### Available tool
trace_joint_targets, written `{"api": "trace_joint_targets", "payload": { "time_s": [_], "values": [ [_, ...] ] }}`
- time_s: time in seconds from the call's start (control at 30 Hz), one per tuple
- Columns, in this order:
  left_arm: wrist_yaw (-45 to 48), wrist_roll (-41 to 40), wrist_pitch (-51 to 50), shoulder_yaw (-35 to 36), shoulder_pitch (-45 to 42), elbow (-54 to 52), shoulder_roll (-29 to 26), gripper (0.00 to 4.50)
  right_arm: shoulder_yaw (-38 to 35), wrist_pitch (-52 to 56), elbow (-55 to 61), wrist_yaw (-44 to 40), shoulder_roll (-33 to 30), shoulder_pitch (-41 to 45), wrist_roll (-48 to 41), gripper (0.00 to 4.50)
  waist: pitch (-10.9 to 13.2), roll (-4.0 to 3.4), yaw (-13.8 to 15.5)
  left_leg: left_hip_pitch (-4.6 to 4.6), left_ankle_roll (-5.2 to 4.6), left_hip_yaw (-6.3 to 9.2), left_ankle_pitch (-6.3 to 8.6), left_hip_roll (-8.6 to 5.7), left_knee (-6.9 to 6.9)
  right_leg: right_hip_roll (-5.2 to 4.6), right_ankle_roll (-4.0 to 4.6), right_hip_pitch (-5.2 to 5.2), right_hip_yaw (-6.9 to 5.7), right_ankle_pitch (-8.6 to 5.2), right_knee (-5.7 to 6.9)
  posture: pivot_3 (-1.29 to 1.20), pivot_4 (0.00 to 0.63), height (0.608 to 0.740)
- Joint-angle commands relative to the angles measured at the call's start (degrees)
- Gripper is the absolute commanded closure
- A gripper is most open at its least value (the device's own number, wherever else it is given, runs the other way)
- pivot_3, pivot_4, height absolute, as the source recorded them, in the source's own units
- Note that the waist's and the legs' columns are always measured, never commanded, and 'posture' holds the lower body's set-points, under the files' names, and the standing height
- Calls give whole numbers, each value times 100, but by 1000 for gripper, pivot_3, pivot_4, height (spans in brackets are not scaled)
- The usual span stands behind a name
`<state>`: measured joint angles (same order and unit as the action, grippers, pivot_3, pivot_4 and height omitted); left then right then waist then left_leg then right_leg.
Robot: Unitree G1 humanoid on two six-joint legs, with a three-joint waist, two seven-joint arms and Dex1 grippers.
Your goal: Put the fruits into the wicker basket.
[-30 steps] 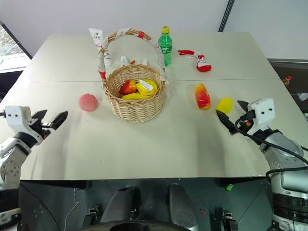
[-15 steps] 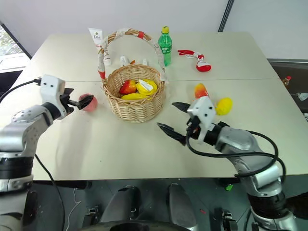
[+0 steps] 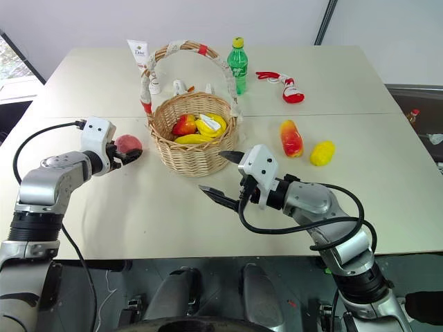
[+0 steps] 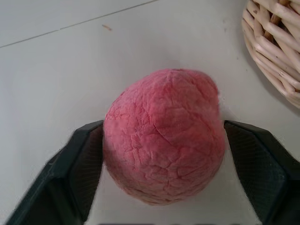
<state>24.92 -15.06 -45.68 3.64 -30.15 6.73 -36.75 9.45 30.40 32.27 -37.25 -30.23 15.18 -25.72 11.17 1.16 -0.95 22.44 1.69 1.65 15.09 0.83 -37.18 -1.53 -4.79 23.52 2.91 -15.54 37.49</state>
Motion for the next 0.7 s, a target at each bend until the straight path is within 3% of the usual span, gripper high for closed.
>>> {"api": "trace_joint_targets", "payload": {
  "time_s": [0.03, 0.2, 0.3, 0.4, 0.53, 0.7],
  "values": [
    [18, 114, 110, 84, -199, -23, -51, 2207, -12, -127, 45, -84, 52, 188, 31, 0, 0, 0, 2, 0, 0, 0, 0, 0, 0, -1, 0, 0, 0, 0, 0, 0, 150, 740],
    [122, -58, 203, 507, -146, -252, -184, 2421, -32, -103, 48, -160, 82, 396, 16, 0, 0, 0, -11, 0, 0, 0, 0, 1, 0, -1, 0, 1, 0, 0, 0, 0, 150, 740],
    [653, -887, 190, 1182, -107, -1168, -194, 2421, -76, -84, 67, -195, 74, 471, -4, 0, 3, 5, -6, 2, 0, 2, 0, 8, 0, -2, 0, 3, -2, 0, 1, 0, 150, 740],
    [1184, -1644, -46, 1402, -73, -2110, -268, 2421, -119, -91, 40, -229, 58, 525, -8, 0, 3, 5, 2, 10, 0, 2, 0, 9, 0, -12, 0, 8, -2, 0, 0, 0, 150, 740],
    [1229, -1802, -139, 768, -324, -2773, -133, 2421, -160, -142, -103, -282, 58, 648, 29, 0, 2, 4, 28, 1, 1, 2, 0, 3, -1, -15, 0, -4, -1, 0, -1, 0, 150, 740],
    [518, -923, -21, -579, -1174, -2032, 710, 2421, -313, -27, -329, -133, 88, 731, 55, 0, 1, 7, 27, 1, 0, 4, 0, -14, -13, -5, -4, -14, -5, 2, -1, 0, 150, 740]
  ]
}}
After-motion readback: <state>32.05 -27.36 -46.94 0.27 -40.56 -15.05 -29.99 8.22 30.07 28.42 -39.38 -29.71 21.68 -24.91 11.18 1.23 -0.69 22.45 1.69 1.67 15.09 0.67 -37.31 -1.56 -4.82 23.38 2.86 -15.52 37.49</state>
